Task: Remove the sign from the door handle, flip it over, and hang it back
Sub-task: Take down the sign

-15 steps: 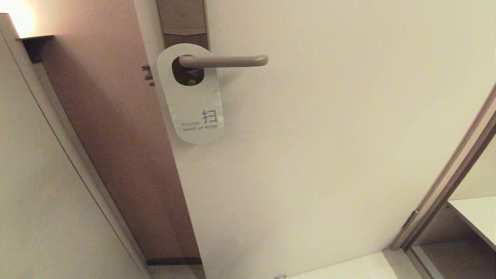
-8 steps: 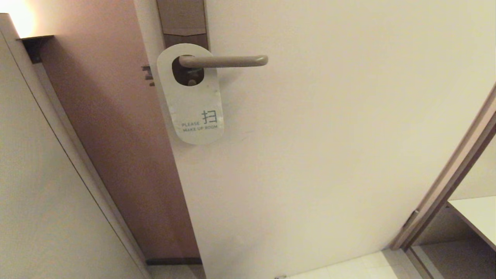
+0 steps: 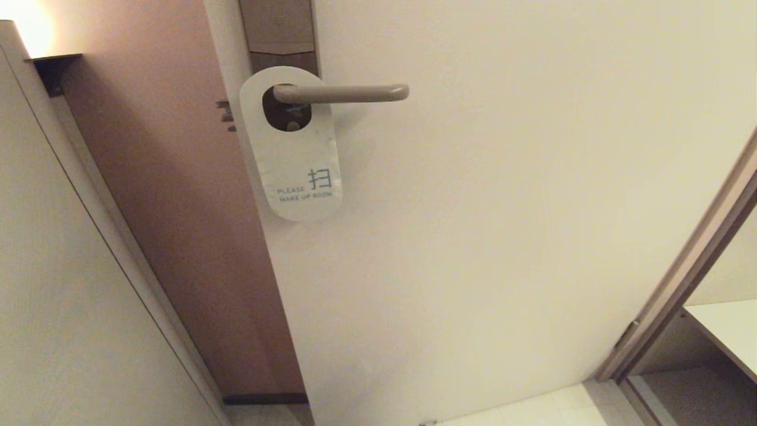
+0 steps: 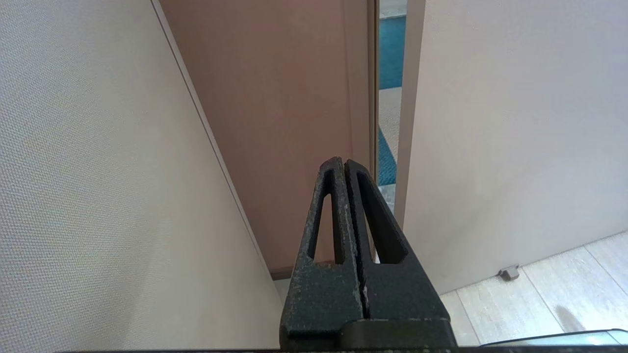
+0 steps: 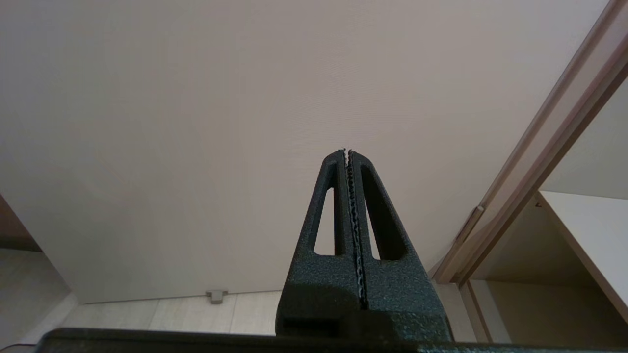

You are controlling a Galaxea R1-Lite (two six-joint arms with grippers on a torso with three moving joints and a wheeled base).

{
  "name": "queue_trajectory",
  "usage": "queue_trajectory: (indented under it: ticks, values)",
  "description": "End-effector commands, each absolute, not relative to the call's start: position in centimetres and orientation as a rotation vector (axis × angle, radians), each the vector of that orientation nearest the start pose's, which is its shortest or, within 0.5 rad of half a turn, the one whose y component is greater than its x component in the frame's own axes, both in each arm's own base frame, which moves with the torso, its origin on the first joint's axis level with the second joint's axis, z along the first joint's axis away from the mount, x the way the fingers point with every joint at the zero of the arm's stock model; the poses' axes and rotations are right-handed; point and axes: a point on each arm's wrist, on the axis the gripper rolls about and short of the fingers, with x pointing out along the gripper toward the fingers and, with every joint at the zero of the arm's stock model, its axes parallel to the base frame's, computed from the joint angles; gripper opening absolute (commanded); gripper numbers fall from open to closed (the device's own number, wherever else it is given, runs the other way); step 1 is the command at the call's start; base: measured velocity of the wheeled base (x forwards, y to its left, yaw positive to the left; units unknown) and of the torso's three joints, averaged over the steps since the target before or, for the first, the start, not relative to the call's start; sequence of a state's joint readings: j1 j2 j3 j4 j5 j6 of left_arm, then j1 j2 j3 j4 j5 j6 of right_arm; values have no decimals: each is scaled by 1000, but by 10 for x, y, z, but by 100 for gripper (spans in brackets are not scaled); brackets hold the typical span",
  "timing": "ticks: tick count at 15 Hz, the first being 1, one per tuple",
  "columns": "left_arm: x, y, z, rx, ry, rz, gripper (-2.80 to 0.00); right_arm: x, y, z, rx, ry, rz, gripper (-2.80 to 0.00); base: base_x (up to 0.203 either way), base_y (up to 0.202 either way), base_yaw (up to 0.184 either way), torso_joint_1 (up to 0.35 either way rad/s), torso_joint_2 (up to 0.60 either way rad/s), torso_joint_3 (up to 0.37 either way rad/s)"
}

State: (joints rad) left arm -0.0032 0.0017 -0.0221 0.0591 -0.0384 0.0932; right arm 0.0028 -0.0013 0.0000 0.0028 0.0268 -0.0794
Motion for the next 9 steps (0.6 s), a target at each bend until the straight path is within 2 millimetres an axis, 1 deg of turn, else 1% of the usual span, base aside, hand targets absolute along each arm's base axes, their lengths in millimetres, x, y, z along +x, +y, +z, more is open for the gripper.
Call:
queue_trajectory:
  ticks: [1,3,5,7,9]
  values:
    - [-24,-1,76,94,38,-43,-280,-23,1,75,-81,2,31,-280,0,0,0,0,0,0]
    - [-25,-1,78,110,27,-48,-280,-23,1,75,-80,2,31,-280,0,0,0,0,0,0]
    - [-27,-1,88,115,-1,-69,-280,-23,1,75,-80,2,31,-280,0,0,0,0,0,0]
    - [-28,-2,103,115,-8,-80,-280,-23,1,75,-80,2,31,-280,0,0,0,0,0,0]
    - [-24,-2,124,111,5,-84,-280,-23,1,75,-81,2,31,-280,0,0,0,0,0,0]
